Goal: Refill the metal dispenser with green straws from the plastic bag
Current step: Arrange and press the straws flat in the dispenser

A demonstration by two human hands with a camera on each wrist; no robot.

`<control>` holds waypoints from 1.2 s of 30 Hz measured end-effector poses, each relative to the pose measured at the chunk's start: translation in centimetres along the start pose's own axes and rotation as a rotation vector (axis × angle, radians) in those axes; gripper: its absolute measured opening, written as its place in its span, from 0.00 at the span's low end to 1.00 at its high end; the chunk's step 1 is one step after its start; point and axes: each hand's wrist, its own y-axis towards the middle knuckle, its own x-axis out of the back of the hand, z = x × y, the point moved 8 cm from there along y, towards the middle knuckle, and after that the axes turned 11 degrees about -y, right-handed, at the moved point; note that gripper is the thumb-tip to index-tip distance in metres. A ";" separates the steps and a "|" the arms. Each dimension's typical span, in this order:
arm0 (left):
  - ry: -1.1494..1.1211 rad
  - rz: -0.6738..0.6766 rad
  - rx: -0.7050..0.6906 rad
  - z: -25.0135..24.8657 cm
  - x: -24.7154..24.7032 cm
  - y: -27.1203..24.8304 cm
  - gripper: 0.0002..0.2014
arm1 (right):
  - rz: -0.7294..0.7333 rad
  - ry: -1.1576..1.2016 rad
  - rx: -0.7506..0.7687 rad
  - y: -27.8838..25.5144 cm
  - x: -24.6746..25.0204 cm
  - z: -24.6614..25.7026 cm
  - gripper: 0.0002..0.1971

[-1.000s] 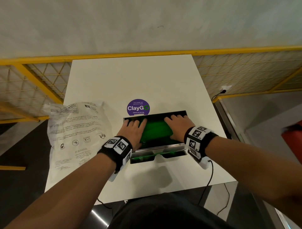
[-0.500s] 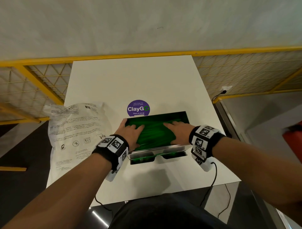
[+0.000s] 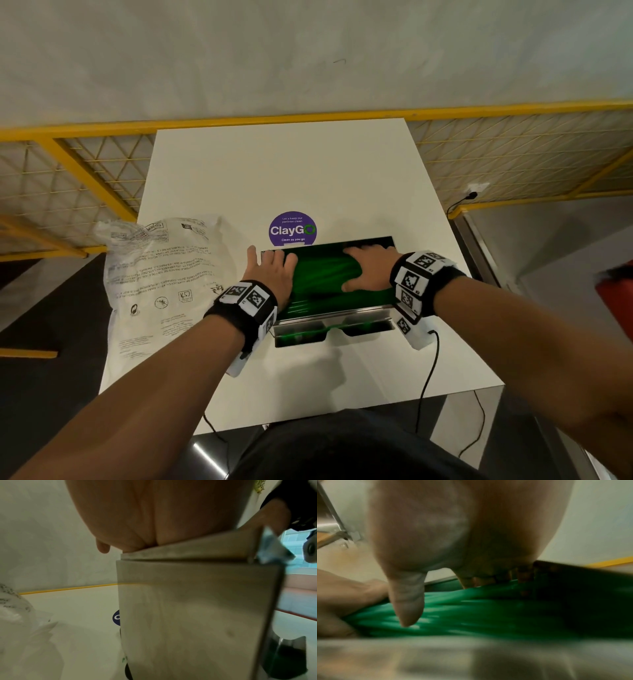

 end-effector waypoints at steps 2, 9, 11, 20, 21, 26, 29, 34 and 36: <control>0.009 0.020 -0.021 -0.1 0.0 0.0 0.35 | 0.059 -0.055 -0.010 0.5 -1.0 0.3 0.51; -0.043 0.194 -0.016 0.0 -0.2 -0.5 0.44 | 0.068 -0.128 -0.056 1.0 -1.4 1.1 0.46; -0.035 0.208 -0.031 0.0 -0.2 -0.6 0.42 | 0.061 -0.120 -0.049 0.9 -1.2 1.3 0.41; -0.465 0.187 -0.070 1.0 2.7 -1.1 0.40 | -0.099 -0.068 0.017 0.1 0.6 1.2 0.34; -0.491 0.176 -0.069 1.3 3.1 -1.2 0.38 | -0.125 -0.082 0.007 0.0 0.5 1.3 0.33; -0.474 0.094 -0.111 1.5 4.7 -1.5 0.30 | -0.152 -0.006 -0.033 -0.3 0.1 1.6 0.42; -0.463 0.029 -0.130 0.6 5.7 -1.6 0.26 | -0.124 0.054 0.052 -1.2 1.2 1.8 0.43; -0.522 0.024 -0.169 -2.5 6.1 -2.0 0.12 | -0.163 0.108 0.144 -4.1 3.1 1.4 0.13; -0.512 0.197 -0.183 -4.2 4.0 -2.2 0.11 | -0.036 0.068 0.164 -4.4 1.3 2.0 0.11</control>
